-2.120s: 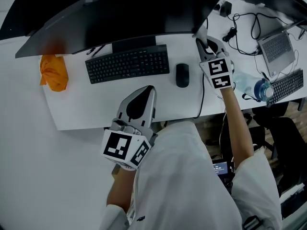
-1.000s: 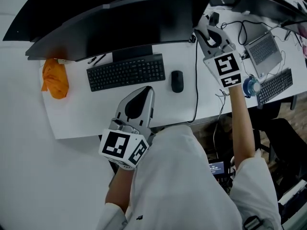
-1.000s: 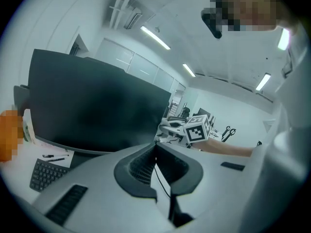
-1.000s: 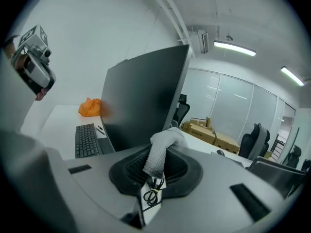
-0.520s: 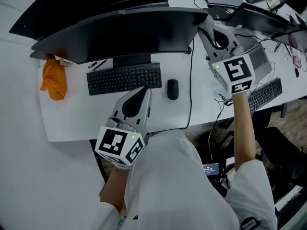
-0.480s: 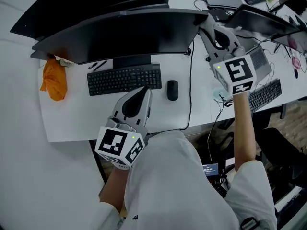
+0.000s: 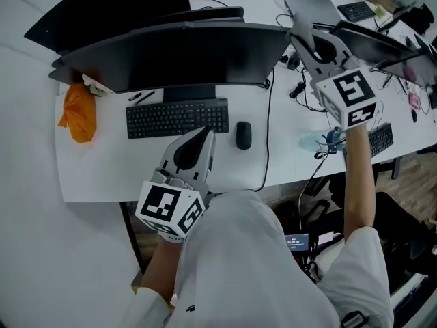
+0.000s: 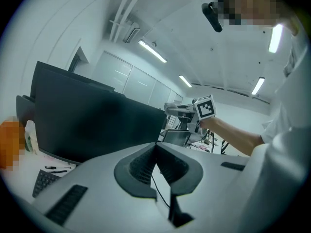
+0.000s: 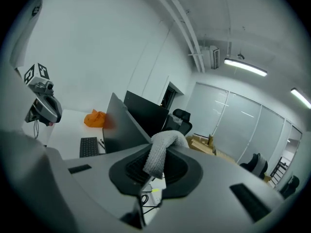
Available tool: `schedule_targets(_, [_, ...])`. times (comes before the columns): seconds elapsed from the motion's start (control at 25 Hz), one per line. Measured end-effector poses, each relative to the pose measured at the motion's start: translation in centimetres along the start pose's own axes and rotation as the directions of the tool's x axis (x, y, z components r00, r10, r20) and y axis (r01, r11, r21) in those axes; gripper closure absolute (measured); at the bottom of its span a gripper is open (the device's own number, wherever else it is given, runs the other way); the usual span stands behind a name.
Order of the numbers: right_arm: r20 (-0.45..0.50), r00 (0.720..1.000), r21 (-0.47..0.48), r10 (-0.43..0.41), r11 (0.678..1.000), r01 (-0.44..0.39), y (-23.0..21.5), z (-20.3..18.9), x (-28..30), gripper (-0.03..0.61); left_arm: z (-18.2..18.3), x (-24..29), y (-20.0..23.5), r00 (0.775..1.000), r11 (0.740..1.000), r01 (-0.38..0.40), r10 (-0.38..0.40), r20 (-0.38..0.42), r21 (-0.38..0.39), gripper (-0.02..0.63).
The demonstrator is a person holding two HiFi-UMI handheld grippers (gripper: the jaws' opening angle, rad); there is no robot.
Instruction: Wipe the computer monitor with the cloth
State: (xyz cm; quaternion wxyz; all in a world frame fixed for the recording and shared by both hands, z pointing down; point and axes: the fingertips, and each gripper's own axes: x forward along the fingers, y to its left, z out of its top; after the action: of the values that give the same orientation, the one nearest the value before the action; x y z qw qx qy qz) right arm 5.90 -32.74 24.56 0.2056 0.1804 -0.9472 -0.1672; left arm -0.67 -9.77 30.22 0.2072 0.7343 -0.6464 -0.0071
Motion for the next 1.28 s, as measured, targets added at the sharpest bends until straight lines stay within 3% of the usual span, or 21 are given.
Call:
schedule_targets(0.2, [-0.117,0.985,-0.033,0.129,0.990,-0.134,1.3,1.1,1.7,0.543,0.4,-0.8,0.7,1.000,1.000,-0.013,0.013,0.021,-0.011,0.595])
schedule_targets(0.44, [-0.213,0.958,-0.084,0.191,0.973,-0.213,3.9,2.4,4.1,0.543,0.7,-2.2,1.9,0.998,0.999,-0.035,0.036,0.044,-0.027,0.594])
schedule_targets(0.84, [-0.239,0.933,-0.036,0.268,0.958,-0.284,7.8,5.7,7.8,0.543,1.4,-5.3,4.8,0.995,0.997,-0.066,0.069,0.066,-0.045,0.595])
schedule_targets(1.28, [-0.266,0.927,-0.077,0.263,0.953,-0.293,12.4,9.6,12.0,0.543,2.5,-9.4,8.8,0.991,0.995,-0.089,0.094,0.093,-0.053,0.595])
